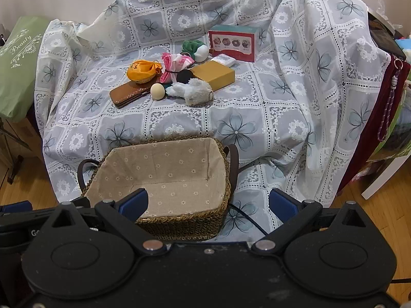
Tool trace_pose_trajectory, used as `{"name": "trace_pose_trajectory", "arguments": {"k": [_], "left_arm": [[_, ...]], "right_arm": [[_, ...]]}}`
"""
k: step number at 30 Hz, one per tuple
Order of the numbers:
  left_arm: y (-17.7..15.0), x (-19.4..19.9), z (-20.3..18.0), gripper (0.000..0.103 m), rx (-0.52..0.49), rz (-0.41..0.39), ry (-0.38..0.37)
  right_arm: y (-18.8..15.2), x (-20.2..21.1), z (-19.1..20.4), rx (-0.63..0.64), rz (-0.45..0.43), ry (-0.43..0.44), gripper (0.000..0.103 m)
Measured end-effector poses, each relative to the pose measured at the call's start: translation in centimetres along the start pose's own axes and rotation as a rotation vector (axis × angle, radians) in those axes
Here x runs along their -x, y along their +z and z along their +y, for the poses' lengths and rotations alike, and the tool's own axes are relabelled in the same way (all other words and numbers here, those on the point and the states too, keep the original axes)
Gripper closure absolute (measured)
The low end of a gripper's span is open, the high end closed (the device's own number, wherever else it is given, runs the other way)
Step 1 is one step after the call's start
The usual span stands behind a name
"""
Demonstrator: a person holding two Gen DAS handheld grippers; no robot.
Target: Organize soft objects
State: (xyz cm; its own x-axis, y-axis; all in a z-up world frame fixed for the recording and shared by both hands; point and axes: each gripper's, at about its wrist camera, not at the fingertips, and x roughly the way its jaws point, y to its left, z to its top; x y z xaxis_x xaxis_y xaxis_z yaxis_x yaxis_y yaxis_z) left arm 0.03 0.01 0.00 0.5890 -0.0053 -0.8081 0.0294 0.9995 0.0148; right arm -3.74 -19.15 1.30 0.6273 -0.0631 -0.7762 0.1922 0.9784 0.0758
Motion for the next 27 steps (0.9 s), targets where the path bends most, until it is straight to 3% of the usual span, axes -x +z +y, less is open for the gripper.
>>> {"name": "trace_pose_trajectory", "arguments": {"k": [27], "left_arm": [[-0.62, -0.31, -0.17, 0.004, 0.002, 0.012, -0.002]], "right_arm": [[-0.13, -0.15, 0.24, 0.005, 0.014, -0.001, 0.002]]}}
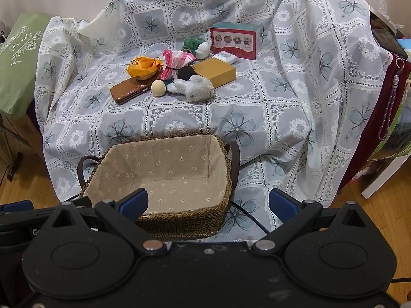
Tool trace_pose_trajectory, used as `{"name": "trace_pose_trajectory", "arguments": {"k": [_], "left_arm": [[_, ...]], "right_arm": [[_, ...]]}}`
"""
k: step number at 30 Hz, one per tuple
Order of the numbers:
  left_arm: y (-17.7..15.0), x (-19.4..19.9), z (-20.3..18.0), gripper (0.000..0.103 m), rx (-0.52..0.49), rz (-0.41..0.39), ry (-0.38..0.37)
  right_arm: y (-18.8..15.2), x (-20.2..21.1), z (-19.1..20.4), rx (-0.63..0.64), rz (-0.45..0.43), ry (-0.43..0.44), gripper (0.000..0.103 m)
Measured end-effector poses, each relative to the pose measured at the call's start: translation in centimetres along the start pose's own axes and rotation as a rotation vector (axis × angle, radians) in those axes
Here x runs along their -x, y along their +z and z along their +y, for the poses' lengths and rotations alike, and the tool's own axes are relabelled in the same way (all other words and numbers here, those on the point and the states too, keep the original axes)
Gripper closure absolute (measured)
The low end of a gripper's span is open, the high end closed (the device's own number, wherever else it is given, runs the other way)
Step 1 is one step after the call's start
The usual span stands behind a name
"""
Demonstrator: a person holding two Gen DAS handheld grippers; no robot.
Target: Organize soft objects
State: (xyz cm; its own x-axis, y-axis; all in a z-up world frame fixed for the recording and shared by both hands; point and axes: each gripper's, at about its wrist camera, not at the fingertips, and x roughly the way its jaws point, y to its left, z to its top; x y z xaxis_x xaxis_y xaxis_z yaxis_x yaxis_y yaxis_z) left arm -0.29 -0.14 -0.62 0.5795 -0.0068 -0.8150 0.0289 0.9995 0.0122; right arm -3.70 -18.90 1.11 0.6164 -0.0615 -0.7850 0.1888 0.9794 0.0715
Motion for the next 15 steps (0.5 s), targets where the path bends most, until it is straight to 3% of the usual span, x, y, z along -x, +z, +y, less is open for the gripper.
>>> {"name": "trace_pose_trajectory", "arguments": {"k": [15], "left_arm": [[0.4, 0.9, -0.3, 0.004, 0.008, -0.081, -0.029]], "right_arm": [[0.0, -0.2, -1.0, -0.053, -0.044, 0.072, 0.003]]}}
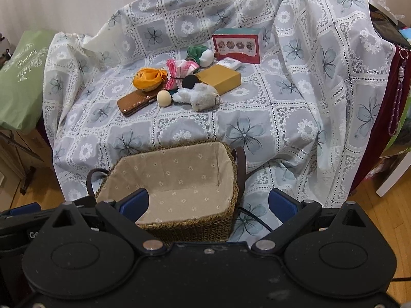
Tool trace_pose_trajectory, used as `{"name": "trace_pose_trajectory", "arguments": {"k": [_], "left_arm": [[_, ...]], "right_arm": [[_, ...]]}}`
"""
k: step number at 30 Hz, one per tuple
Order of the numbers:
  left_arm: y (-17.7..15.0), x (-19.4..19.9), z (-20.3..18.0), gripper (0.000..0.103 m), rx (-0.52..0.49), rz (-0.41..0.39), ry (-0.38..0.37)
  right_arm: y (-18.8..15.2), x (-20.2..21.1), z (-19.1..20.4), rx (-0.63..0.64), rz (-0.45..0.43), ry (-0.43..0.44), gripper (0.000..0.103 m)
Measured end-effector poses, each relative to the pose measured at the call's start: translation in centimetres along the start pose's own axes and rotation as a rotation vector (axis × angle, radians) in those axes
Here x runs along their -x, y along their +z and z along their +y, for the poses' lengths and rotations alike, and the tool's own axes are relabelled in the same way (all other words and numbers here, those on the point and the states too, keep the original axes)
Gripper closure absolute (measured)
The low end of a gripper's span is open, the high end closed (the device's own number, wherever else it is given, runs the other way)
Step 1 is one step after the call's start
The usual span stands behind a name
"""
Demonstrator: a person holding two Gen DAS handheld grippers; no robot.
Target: Organize soft objects
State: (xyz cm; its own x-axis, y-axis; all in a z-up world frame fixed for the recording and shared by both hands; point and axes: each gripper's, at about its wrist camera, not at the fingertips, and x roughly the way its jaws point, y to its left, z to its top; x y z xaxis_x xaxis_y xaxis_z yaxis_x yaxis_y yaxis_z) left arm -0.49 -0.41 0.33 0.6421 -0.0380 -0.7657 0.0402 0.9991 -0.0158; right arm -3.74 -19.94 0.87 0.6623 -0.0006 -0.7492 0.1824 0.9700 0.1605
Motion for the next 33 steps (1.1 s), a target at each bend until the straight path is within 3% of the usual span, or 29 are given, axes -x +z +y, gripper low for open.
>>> {"name": "trace_pose_trajectory", "arguments": {"k": [5, 12, 33], "left_arm": [[0.5, -0.9, 0.0, 0.004, 0.007, 0.035, -0.014], [1.1, -2.4, 0.4, 0.004, 0.041, 0.09, 0.005], [3.1, -7.3, -0.4, 0.004, -0.006, 0.26, 0.029]], "right_arm": [[0.5, -0.4, -0.2, -0.013, -0.007, 0.003, 0.003], [1.3, -2.3, -0.2, -0.024, 0.054, -0.004, 0.002], [3.8, -7.8, 0.5, 0.021, 0.196, -0.058, 0.001]]}}
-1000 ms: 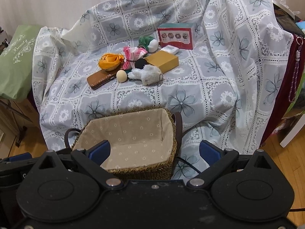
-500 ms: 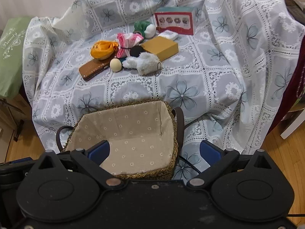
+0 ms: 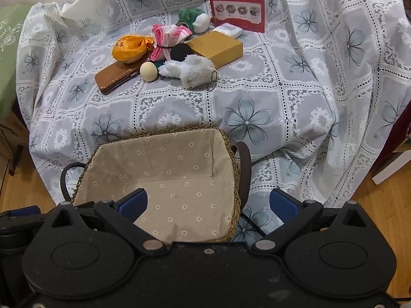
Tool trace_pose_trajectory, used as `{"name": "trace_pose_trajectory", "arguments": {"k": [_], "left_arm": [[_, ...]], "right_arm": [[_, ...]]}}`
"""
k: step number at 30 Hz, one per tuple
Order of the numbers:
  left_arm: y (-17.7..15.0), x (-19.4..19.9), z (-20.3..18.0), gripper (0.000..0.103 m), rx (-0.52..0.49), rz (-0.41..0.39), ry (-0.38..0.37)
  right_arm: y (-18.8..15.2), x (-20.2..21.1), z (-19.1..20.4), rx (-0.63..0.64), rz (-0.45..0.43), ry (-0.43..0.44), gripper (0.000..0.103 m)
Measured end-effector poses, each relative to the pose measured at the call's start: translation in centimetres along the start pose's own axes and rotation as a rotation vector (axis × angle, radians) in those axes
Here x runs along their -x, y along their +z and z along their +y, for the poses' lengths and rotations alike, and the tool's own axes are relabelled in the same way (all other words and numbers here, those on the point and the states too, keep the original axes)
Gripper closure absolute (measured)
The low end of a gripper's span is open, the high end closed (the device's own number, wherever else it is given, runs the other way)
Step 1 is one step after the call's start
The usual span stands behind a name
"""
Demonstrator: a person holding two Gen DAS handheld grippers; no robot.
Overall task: Organize soft objects
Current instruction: 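Move right tool to the pink-white towel while left tool reaches the orange pouch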
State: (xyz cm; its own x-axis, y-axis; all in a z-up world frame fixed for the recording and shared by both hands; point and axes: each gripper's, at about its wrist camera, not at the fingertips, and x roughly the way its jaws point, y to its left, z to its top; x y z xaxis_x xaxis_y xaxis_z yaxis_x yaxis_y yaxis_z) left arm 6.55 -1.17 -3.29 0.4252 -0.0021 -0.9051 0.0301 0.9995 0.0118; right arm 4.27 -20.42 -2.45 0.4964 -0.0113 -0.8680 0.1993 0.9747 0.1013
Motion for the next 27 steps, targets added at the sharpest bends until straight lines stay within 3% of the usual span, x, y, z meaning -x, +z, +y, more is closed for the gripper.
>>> {"name": "trace_pose_trajectory", "arguments": {"k": [14, 19, 24, 27], "left_arm": [[2.0, -2.4, -0.4, 0.005, -0.006, 0.074, -0.008], [3.4, -2.7, -0.7, 0.005, -0.029, 0.054, 0.01], [5.1, -3.4, -0.8, 0.005, -0.029, 0.058, -0.003], [6.1, -4.0, -0.8, 0.005, -0.029, 0.065, -0.022]], "right_arm": [[2.0, -2.7, 1.0, 0.046, 0.072, 0.068, 0.001], [3.3, -3.4, 1.2, 0.045, 0.059, 0.082, 0.001], [6.0, -5.6, -0.1, -0.103, 0.174, 0.142, 0.005], [7.5, -6.6, -0.9, -0.166, 0.187, 0.158, 0.008]]}}
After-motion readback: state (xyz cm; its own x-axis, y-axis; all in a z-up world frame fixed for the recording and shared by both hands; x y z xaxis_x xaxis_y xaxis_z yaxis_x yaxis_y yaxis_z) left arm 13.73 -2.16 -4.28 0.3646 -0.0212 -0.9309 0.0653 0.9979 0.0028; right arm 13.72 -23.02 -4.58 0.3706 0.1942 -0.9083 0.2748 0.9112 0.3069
